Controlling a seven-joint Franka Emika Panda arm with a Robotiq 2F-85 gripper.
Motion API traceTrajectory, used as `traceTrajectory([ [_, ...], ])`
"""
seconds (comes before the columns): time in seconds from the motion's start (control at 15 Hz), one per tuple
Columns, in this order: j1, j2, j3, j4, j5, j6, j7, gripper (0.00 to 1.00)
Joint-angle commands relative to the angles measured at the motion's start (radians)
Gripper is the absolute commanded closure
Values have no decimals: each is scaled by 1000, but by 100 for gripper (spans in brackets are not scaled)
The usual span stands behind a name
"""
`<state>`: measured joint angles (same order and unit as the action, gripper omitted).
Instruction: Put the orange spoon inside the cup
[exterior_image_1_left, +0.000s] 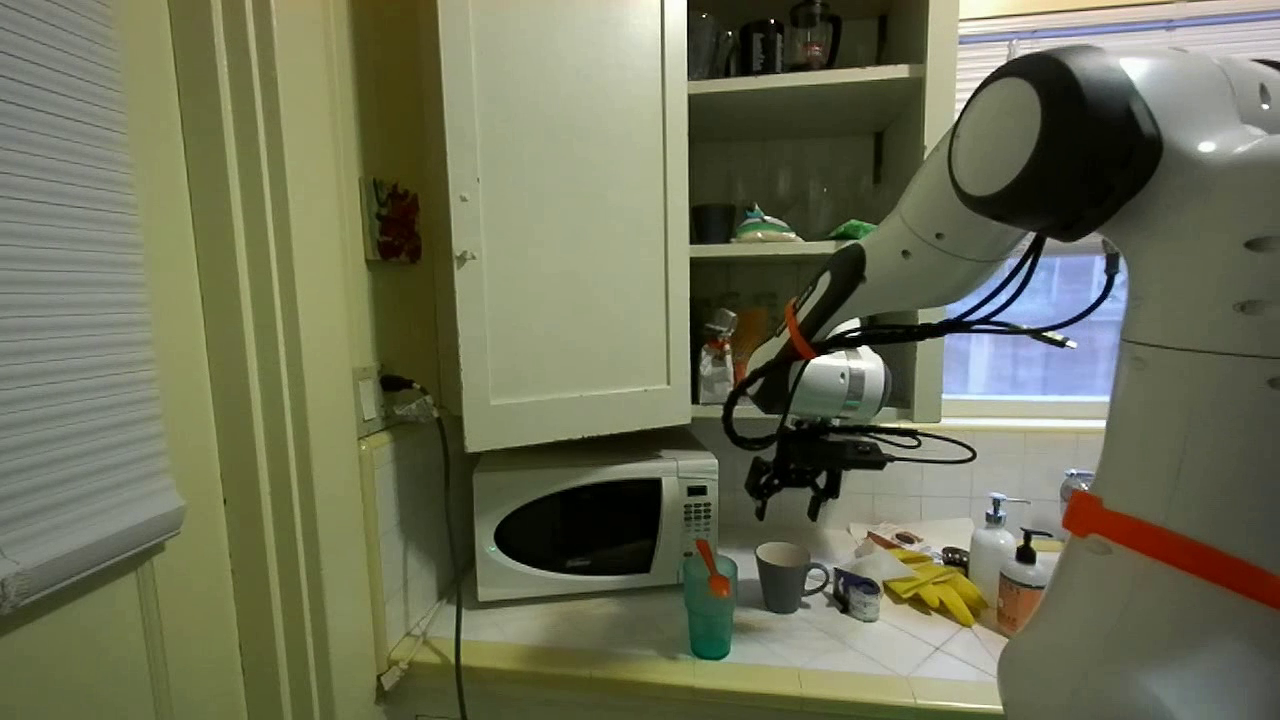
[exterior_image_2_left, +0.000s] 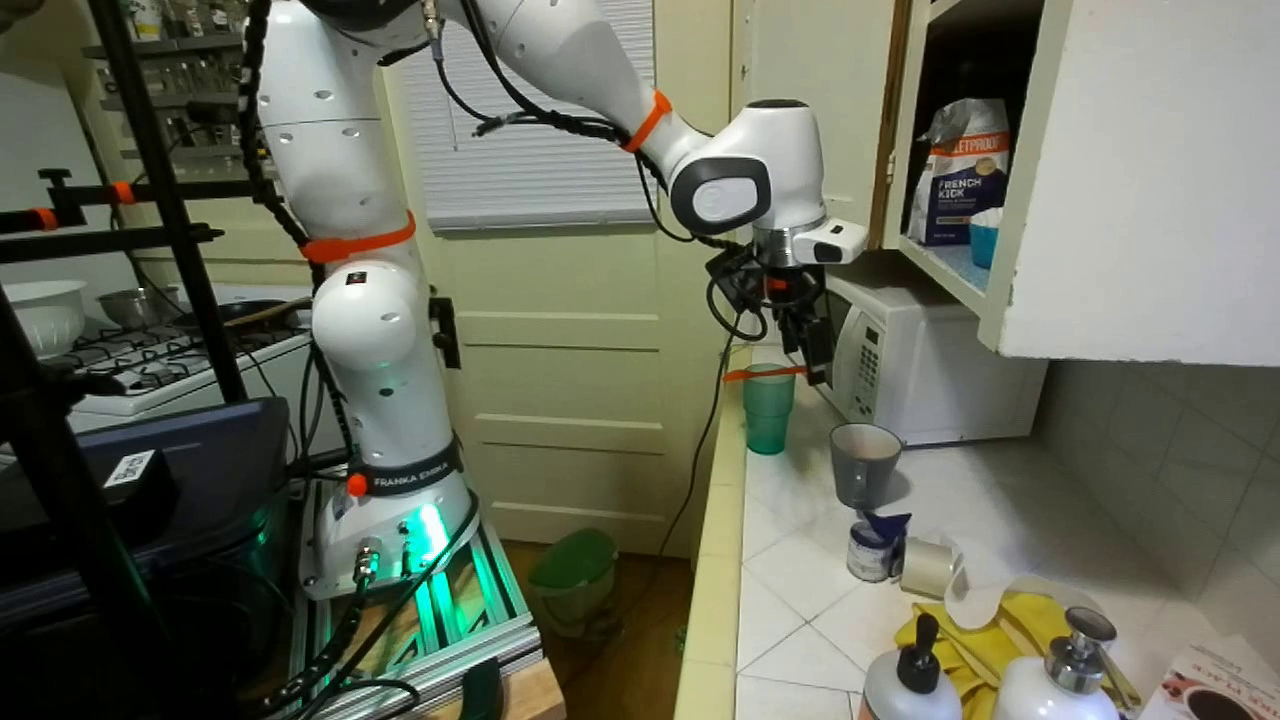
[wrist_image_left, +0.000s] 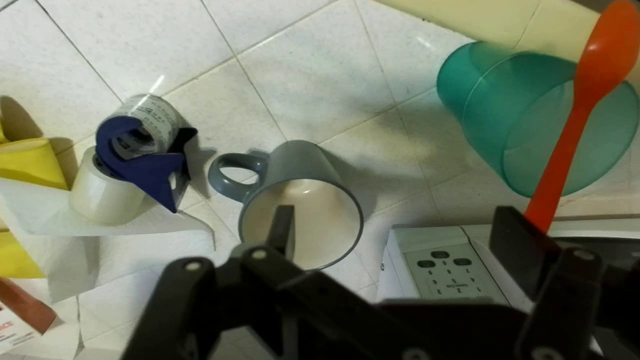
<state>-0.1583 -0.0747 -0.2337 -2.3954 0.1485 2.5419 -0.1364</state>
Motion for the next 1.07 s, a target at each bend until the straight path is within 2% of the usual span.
traceTrajectory([
  [0.0,13,75,28,55,82,28,-12,0],
  [0.47,14,192,98,157,199,35,-27,0],
  [1.0,12,297,160,226,188,45,-3,0],
])
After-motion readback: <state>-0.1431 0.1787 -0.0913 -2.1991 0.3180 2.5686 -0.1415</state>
